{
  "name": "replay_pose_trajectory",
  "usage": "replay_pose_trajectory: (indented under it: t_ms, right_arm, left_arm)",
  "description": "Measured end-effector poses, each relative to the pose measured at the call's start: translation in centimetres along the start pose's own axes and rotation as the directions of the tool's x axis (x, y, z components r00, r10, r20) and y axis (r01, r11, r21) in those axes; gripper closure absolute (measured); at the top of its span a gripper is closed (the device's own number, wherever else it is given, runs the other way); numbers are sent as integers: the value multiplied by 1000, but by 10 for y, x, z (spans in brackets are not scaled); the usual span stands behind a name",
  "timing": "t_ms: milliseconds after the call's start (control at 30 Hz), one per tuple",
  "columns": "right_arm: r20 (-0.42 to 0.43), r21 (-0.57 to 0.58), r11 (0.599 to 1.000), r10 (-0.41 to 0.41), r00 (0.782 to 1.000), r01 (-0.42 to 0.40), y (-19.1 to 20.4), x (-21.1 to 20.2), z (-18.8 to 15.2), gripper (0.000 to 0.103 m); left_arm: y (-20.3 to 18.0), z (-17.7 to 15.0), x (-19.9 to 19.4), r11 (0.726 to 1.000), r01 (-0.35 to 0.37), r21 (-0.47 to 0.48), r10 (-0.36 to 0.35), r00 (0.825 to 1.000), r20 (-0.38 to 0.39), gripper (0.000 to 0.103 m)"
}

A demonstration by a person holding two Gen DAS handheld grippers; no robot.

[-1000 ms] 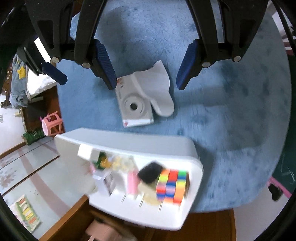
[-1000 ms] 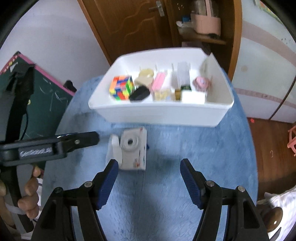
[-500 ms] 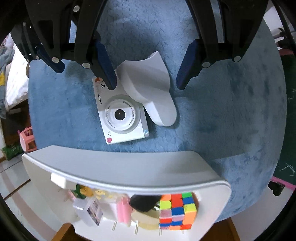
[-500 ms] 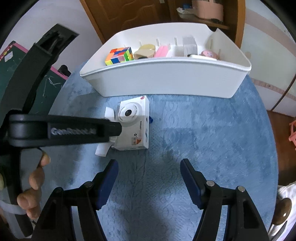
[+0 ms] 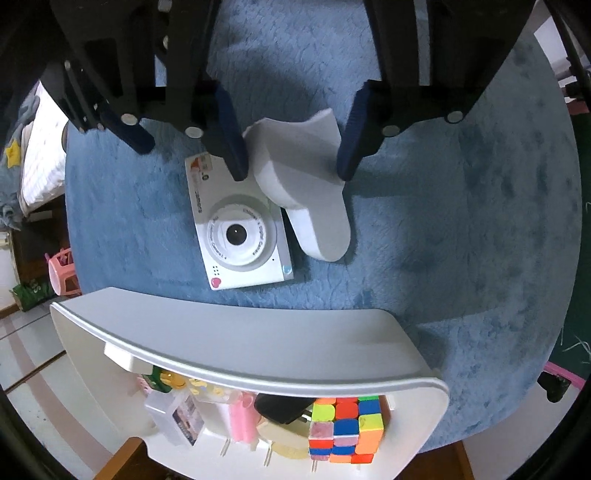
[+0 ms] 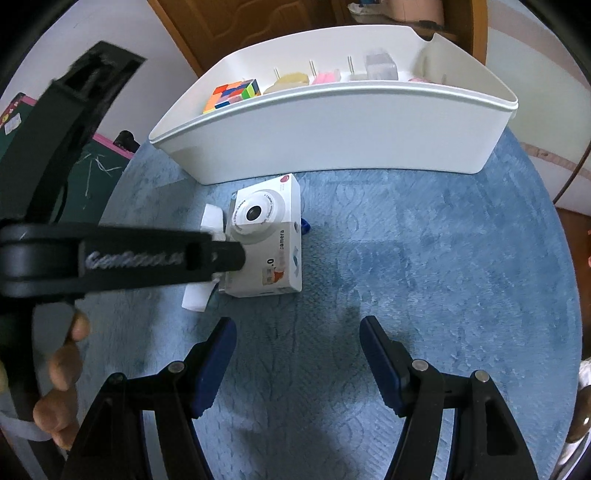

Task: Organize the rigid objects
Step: 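Grasp the white card cutout with the left gripper while the right grasps the printed box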

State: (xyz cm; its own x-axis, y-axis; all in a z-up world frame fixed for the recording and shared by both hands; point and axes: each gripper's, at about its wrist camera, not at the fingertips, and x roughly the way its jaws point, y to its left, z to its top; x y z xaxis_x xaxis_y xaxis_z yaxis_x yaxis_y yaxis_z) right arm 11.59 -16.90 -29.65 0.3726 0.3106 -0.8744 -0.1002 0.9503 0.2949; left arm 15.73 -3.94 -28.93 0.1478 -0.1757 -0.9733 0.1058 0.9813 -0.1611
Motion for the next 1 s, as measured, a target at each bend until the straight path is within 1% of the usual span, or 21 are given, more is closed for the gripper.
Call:
replay_pose_trajectory:
  t_ms: [67,167,200,233,267,300,367,433,533,567,633,733,800,900,933,967,1000]
  right_arm:
    - [0,-7,1000,1,1000,-1,2,3,2,33]
    - [1,-25,1000,-1,1000,1,6,7,3,33]
    - [1,-36,999,-3,1000,3,9,9,4,33]
    - [2,-42,999,-4,1000,4,11,10,5,33]
    - [5,-52,999,-6,1000,6,14,12,6,33]
    - [7,-61,998,-8,1000,8,17,14,7,33]
    - [12,-80,997,-16,1000,17,24,19,11,33]
    - [23,-102,994,-28,999,30,30,22,14,33]
    - [39,-134,989,-58,998,63,38,27,17,33]
    - [42,-147,987,-64,997,69,41,30,18,33]
    - [42,-164,983,-75,996,81,47,35,20,33]
    - [45,-179,977,-106,993,113,50,41,22,33]
    - [57,-183,974,-122,991,131,52,45,24,33]
    - [76,-186,971,-139,987,151,54,50,28,33]
    - [82,-187,969,-146,986,159,54,51,30,34]
    - [87,-189,968,-151,985,165,55,52,32,37]
    - [89,-193,968,-148,985,163,54,52,34,38]
  left_arm:
    - [3,-4,-5,1000,-2,5,2,1000,11,59]
    - [5,-9,-15,1000,-19,-3,19,999,27,60]
    - [7,-10,-17,999,-41,-5,41,999,34,63]
    - [10,-10,-19,997,-78,-5,78,996,41,68]
    - [15,-9,-19,995,-102,-6,102,994,44,68]
    - [21,-8,-18,995,-101,-17,102,994,38,68]
    - [35,-8,-15,996,-68,-54,69,997,17,68]
    - [44,-9,-15,997,-43,-67,45,999,19,68]
    - [50,-9,-15,998,-12,-65,14,999,33,68]
    - [50,-10,-15,998,9,-62,-7,999,40,68]
    - [44,-6,-18,998,29,-53,-26,998,51,68]
    - [39,-5,-17,999,35,-33,-33,998,59,68]
    - [35,-2,-13,999,34,-30,-33,998,56,71]
    - [34,5,-3,998,40,-51,-37,998,44,76]
    - [30,6,-1,998,34,-56,-32,998,45,78]
    - [29,6,1,998,28,-59,-25,999,45,80]
    - [30,6,2,998,29,-64,-26,998,51,80]
